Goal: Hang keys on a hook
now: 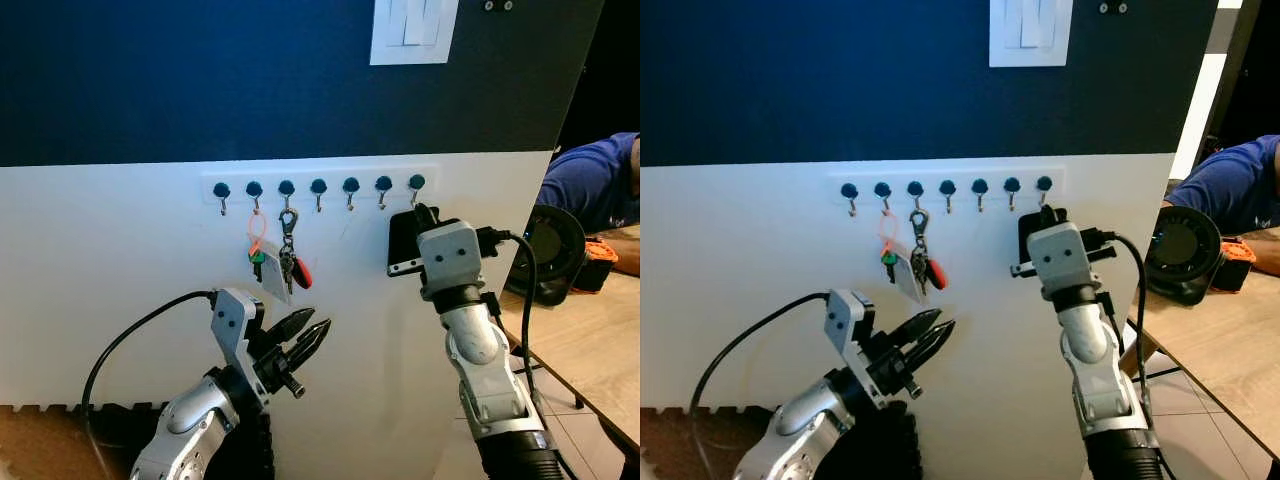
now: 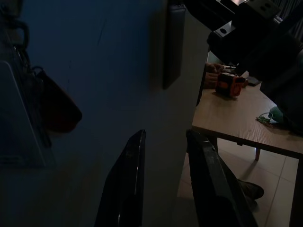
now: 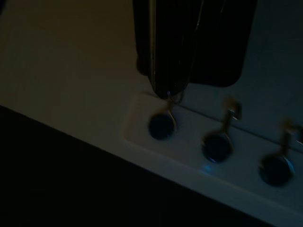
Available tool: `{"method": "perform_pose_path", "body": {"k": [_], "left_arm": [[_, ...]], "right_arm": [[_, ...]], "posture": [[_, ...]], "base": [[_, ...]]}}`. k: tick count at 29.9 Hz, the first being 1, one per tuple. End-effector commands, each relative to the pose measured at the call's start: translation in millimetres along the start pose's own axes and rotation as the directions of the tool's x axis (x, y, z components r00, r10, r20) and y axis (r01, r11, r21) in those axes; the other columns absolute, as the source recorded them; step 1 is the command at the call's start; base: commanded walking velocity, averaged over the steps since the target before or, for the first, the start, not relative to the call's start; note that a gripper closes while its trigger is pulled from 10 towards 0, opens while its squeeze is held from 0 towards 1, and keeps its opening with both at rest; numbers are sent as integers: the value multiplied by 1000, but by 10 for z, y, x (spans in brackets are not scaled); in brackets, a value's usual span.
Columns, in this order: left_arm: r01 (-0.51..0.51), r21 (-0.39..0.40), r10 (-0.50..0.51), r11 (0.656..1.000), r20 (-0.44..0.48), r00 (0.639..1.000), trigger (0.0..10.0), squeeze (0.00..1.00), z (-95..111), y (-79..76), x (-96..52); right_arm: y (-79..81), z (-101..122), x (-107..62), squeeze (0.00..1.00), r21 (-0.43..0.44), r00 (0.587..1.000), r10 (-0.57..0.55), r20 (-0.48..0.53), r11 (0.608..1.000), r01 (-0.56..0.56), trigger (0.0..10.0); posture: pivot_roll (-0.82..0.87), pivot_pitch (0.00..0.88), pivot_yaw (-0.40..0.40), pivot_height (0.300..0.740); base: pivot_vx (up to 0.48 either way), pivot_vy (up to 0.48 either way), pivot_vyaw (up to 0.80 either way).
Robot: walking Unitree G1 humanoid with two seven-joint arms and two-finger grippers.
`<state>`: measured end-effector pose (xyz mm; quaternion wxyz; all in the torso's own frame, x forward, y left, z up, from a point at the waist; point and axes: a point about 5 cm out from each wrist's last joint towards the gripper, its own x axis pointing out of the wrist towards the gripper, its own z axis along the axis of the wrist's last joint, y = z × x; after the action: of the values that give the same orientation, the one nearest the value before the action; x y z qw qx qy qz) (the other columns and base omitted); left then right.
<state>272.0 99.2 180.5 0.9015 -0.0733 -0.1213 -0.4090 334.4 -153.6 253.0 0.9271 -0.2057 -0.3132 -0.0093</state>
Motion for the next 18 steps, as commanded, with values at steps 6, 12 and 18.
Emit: {"method": "perform_pose_path", "body": {"k": [6, 12, 18], "left_arm": [[6, -13, -6, 1000, -13, 1000, 10000, 0, 16, -29, 7], [1, -11, -2, 1000, -18, 1000, 10000, 0, 22, -22, 2], [-3, -11, 3, 1000, -17, 1000, 10000, 0, 32, -18, 8]], "right_arm": [[-103, 18, 73, 0, -35, 999, -37, -29, 999, 35, 10000], [-76, 29, 113, 0, -37, 999, -9, -38, 999, 8, 10000], [-49, 84, 141, 0, -24, 1000, 2, -16, 1000, -2, 10000]], "posture": [[56, 27, 18, 740], [59, 28, 18, 740], [60, 29, 18, 740]], "base": [[0, 0, 0], [0, 0, 0], [0, 0, 0]]}}
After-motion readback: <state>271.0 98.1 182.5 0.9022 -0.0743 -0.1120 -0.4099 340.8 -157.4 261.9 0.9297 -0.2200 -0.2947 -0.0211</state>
